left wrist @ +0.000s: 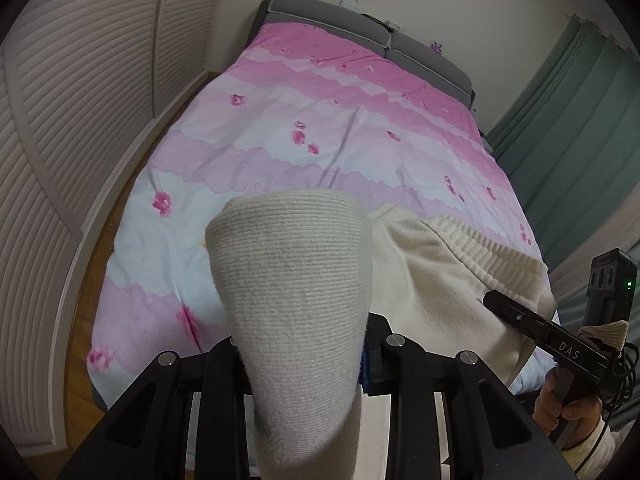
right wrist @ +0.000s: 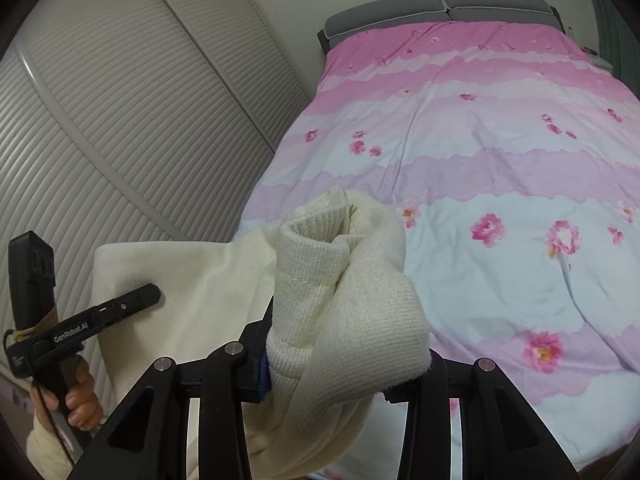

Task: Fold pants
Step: 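Lift the bundle with both grippers and carry it toward the bed corner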

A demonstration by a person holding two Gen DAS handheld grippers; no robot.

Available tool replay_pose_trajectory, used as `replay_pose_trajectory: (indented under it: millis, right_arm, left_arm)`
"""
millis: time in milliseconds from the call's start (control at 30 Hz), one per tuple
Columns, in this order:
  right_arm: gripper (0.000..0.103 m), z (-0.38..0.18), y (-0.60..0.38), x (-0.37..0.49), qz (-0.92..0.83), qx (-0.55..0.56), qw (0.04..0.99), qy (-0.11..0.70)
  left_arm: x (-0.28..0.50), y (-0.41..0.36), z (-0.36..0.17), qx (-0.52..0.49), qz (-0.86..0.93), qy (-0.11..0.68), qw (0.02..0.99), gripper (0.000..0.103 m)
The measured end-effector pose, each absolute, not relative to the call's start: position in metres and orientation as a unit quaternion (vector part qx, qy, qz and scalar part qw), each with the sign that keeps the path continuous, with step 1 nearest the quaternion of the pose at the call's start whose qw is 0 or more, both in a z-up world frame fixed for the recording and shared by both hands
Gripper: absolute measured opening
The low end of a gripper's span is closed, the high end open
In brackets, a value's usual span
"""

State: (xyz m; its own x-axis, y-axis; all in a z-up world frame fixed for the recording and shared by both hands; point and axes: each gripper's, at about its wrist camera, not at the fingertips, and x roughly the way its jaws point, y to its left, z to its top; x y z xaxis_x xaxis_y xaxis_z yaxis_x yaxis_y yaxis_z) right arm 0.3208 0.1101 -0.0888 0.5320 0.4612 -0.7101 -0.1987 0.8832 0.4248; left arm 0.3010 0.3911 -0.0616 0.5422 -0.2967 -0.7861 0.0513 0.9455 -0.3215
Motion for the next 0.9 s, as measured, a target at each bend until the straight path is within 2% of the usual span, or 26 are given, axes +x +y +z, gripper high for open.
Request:
replay_pose_trajectory:
  millis: [333,600,900]
  right_arm:
    - [0.04,-0.124,0.139,0.343,0.107,0.205,0.863,0.449]
    - [0.04,-0.176,0.168,0.38,0.027,0.226,0.861,0.455]
    - [0.04,-0.24,0.167,0.422,-0.031,0.255,0.845,0.47]
  left_arm:
    - [0.408,0.443,-0.108,-0.116,-0.206,0.508,0.828,0.03]
    - [0.504,0.432,-0.151,-0.03,-0.271,0.519,0.81,0.03]
    - [0.577,0.42,-0.227,0.001,-0.295,0.544,0.786,0.03]
